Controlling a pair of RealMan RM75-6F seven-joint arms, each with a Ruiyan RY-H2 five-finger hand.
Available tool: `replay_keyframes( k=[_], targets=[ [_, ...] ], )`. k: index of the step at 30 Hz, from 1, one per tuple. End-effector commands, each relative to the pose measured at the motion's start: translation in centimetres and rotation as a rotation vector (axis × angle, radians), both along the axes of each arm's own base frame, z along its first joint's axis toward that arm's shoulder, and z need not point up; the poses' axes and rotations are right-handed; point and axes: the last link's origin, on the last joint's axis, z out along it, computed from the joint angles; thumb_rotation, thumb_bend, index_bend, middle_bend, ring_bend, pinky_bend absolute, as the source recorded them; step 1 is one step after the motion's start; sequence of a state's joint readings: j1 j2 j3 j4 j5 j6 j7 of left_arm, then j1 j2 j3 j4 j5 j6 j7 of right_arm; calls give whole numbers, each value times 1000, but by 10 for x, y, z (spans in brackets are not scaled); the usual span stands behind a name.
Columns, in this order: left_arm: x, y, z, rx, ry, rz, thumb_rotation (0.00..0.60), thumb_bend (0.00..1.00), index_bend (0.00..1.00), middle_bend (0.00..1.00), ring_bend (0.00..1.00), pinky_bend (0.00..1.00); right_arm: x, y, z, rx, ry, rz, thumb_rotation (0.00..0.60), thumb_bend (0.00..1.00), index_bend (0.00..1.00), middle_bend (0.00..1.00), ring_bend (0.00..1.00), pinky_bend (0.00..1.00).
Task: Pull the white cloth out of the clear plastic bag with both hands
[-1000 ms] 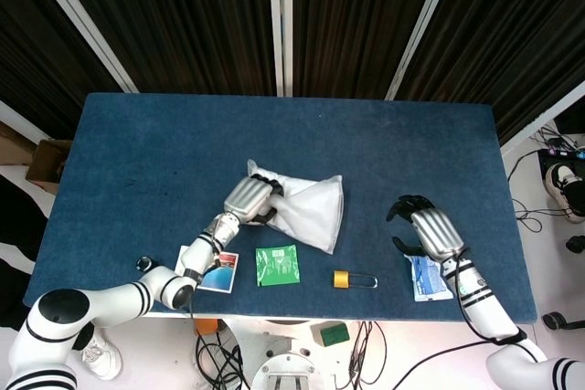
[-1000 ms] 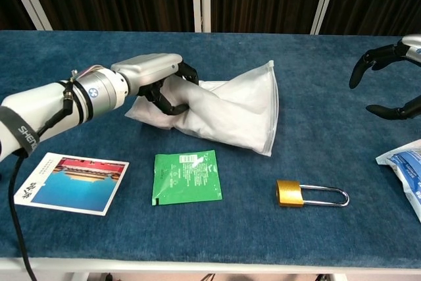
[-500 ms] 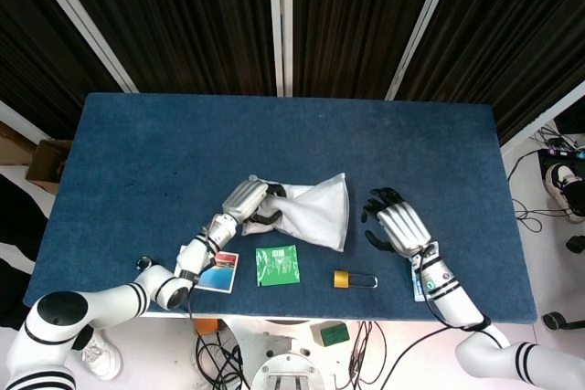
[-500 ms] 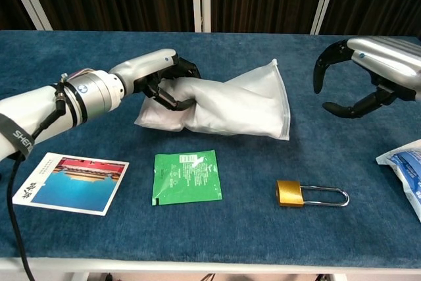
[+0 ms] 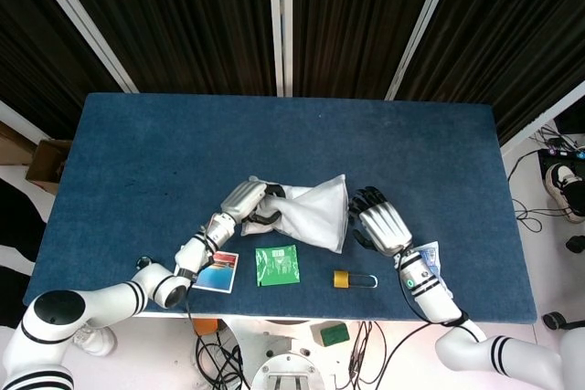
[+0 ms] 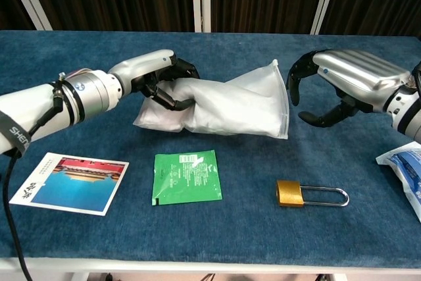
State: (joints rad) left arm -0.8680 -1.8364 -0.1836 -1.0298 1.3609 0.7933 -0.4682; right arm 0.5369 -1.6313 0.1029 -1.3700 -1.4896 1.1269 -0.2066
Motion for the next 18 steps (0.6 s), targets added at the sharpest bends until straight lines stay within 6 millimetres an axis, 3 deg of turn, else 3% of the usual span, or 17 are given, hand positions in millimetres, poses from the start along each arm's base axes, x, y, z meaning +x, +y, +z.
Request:
replay_keyframes(
  k=[1, 18],
  targets=[
    [1, 1, 0, -2, -1, 3, 600, 542, 668, 627, 467, 345, 2, 0, -4, 1, -4, 5, 600, 317, 534, 324, 131, 164],
    [7, -1, 1, -32, -24, 33, 600, 542, 666, 624, 467, 349, 11, 4, -21, -9, -31, 34, 600, 303, 492, 303, 112, 114]
  ],
)
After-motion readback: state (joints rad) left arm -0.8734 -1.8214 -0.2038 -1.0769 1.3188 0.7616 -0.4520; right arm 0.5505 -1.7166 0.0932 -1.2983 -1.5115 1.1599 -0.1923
